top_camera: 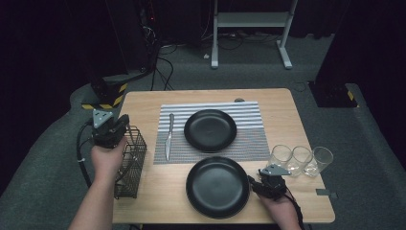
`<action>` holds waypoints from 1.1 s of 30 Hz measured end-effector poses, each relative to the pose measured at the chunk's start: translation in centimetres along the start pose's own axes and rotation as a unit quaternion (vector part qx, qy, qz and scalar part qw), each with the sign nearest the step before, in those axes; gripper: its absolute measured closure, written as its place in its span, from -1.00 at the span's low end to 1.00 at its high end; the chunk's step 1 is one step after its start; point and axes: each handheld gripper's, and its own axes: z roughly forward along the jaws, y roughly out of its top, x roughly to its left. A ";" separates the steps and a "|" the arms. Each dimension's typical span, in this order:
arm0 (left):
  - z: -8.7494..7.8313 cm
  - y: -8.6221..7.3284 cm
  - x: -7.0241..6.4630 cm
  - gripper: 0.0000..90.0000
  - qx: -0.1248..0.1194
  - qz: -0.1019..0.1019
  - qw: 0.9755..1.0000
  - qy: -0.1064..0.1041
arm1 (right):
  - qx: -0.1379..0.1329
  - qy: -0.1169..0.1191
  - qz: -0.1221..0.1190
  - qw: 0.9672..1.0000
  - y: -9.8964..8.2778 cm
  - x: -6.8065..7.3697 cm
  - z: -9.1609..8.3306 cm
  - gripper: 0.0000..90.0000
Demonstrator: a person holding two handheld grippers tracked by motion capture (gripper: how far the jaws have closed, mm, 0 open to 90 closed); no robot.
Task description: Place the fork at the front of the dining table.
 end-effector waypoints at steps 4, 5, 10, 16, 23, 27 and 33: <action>-0.7 -0.5 -0.1 0.93 -0.001 -0.003 1.000 -0.004 | 0.000 -0.001 0.000 1.000 0.0 0.0 0.0 0.05; -0.8 -0.6 -0.2 0.92 -0.001 0.001 1.000 -0.003 | 0.000 -0.001 0.000 1.000 0.0 0.0 0.0 0.05; -1.2 -0.8 -0.7 0.92 0.000 0.016 1.000 0.001 | 0.001 -0.001 0.000 1.000 0.0 0.0 0.0 0.05; -1.2 -0.9 -0.8 0.92 0.002 0.025 1.000 0.007 | 0.000 -0.001 -0.001 1.000 0.0 0.0 0.0 0.05; -0.5 -1.3 -0.9 0.89 0.028 0.029 0.999 0.004 | 0.000 0.000 0.000 1.000 0.0 0.0 0.0 0.04; -0.3 -1.4 -0.9 0.89 0.039 0.027 0.999 0.002 | 0.000 0.000 -0.001 1.000 0.0 0.0 0.0 0.04; -0.5 -1.3 -0.8 0.90 0.032 0.024 0.999 -0.002 | 0.000 0.000 -0.001 1.000 0.0 0.0 0.0 0.04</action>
